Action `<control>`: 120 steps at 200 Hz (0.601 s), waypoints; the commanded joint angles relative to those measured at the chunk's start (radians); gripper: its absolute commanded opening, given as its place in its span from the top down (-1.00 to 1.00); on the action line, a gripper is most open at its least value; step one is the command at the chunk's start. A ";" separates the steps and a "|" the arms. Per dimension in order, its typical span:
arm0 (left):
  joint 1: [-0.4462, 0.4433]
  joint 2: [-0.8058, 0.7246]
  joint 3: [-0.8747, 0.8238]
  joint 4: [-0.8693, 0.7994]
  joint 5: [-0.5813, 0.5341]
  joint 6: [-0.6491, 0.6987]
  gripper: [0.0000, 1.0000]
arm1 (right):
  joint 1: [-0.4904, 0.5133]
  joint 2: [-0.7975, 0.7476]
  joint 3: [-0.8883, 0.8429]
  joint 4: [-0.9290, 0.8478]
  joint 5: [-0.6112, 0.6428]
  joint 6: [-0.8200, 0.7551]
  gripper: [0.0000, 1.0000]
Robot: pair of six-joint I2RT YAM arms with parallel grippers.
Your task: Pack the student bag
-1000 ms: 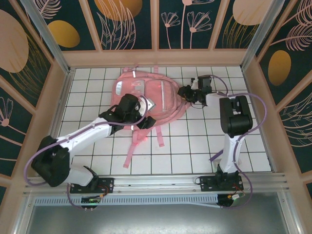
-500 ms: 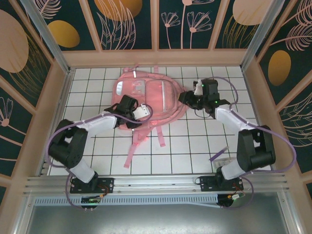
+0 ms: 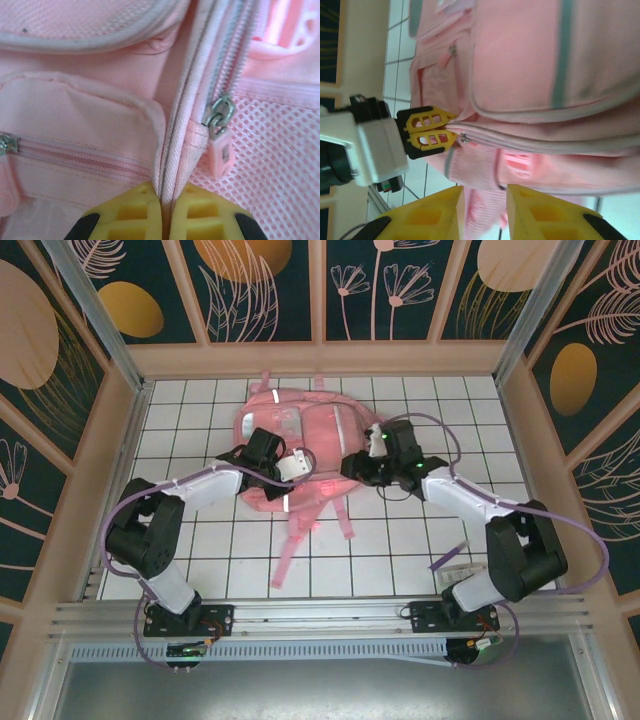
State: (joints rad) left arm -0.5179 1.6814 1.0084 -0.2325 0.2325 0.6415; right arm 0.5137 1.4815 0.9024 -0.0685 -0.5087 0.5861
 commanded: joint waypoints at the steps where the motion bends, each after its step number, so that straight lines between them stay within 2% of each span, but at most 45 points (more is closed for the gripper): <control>1: -0.010 -0.090 0.021 -0.012 0.283 -0.134 1.00 | 0.111 0.058 0.028 0.068 0.105 0.036 0.46; 25: -0.010 -0.106 0.034 -0.004 0.305 -0.173 1.00 | 0.218 0.108 0.088 0.047 0.310 0.036 0.39; 49: -0.009 -0.084 0.054 -0.035 0.336 -0.177 1.00 | 0.267 0.137 0.115 0.026 0.448 -0.001 0.32; 88: -0.009 -0.071 0.049 -0.030 0.374 -0.190 1.00 | 0.291 0.166 0.116 0.048 0.508 0.003 0.32; 107: -0.008 -0.089 0.025 0.002 0.376 -0.189 1.00 | 0.311 0.187 0.113 0.052 0.589 0.077 0.50; 120: -0.008 -0.110 0.003 0.025 0.363 -0.180 1.00 | 0.312 0.188 0.111 0.031 0.640 0.155 0.91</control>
State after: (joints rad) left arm -0.5159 1.6222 1.0191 -0.2794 0.4412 0.4686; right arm 0.8230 1.6325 0.9894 -0.0490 -0.0578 0.6281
